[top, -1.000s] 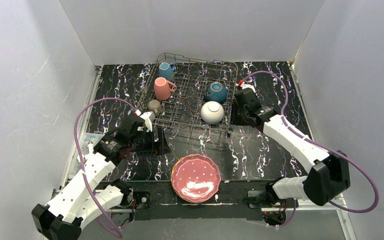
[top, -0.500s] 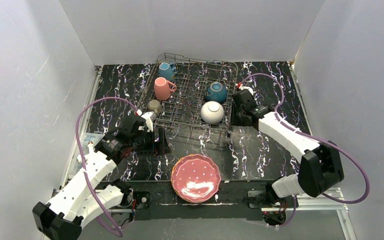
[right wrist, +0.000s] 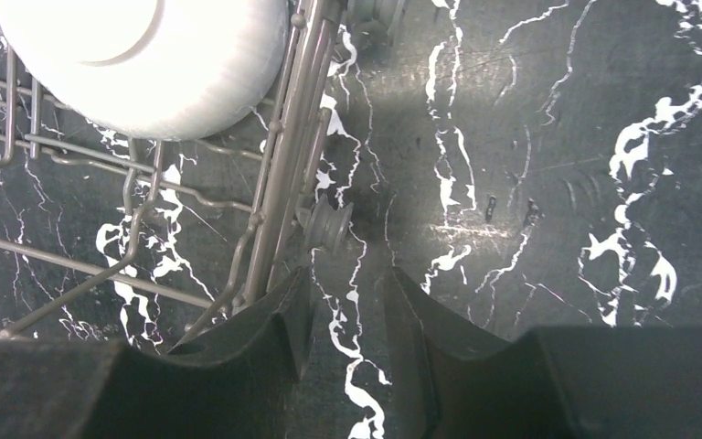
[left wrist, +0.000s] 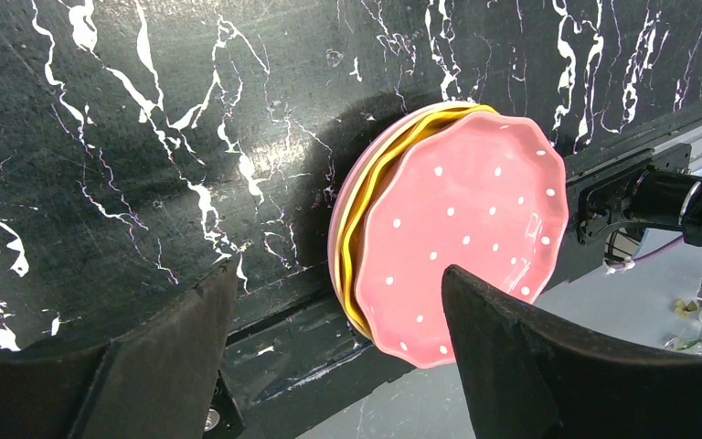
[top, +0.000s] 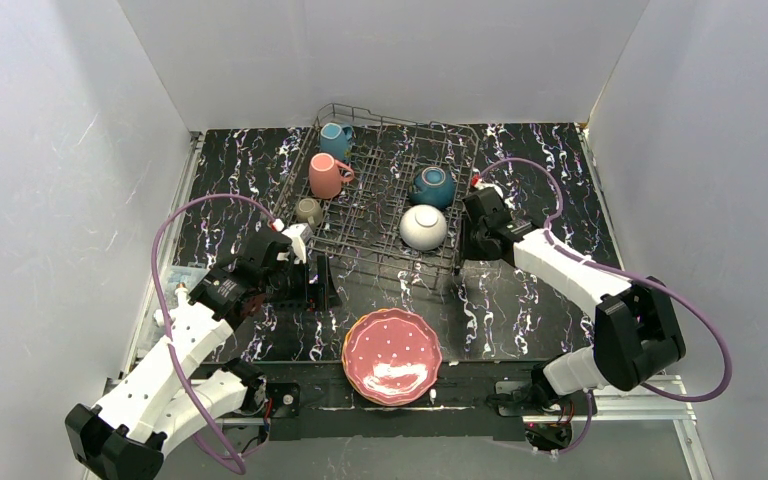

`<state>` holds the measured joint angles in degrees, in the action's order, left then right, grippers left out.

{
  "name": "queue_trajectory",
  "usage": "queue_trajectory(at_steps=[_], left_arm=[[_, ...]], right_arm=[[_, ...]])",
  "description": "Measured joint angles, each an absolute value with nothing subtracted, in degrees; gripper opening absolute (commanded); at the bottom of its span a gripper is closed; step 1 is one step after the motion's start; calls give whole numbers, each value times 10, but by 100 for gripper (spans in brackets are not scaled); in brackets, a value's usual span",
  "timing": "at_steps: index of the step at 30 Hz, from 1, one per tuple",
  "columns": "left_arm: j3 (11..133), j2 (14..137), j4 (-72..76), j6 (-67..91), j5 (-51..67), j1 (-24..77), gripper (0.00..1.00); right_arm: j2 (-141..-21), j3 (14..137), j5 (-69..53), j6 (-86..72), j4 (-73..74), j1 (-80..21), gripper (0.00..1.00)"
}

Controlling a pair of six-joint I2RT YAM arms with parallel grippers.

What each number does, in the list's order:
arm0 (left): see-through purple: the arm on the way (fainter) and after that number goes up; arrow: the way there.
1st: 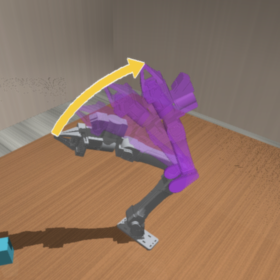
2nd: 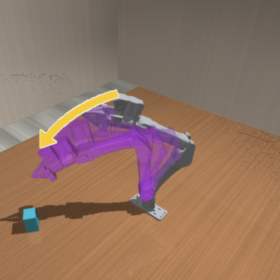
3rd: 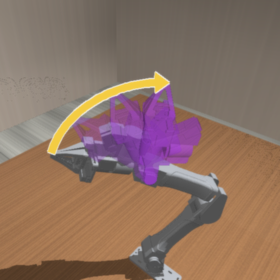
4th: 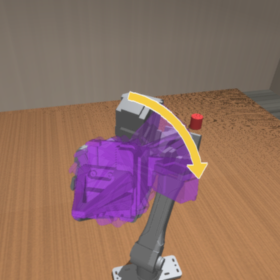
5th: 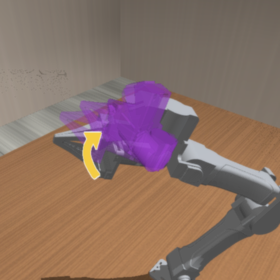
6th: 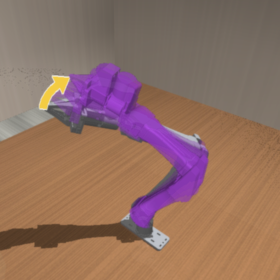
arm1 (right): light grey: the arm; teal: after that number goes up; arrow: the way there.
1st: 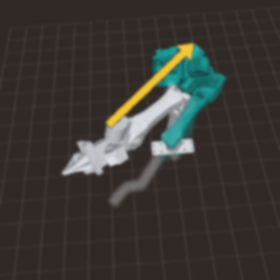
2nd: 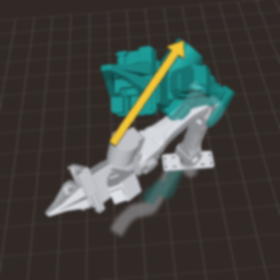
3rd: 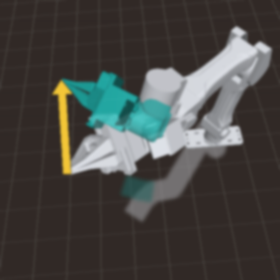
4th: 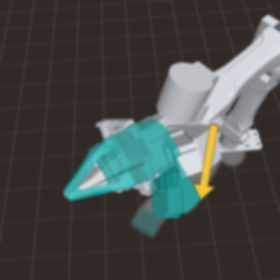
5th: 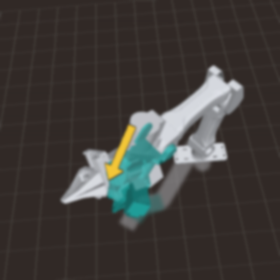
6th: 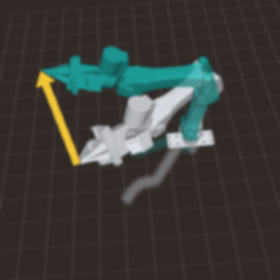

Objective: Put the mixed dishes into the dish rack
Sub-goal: Adjust the dish rack at the center of the board.

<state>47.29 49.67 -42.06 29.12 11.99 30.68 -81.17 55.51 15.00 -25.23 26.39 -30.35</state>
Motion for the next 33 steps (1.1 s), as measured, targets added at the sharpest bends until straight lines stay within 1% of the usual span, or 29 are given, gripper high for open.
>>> queue_trajectory(at_steps=[6,15,27,33], left_arm=[[473,497,-421,291,116,307,81],[473,495,-421,291,113,307,81],[473,466,-428,292,109,307,83],[473,455,-439,292,106,307,83]], right_arm=[[-803,530,117,-259,238,-309,43],[-787,518,110,-285,234,-361,43],[-788,517,136,-325,226,-446,43],[-809,535,153,-341,225,-495,44]])
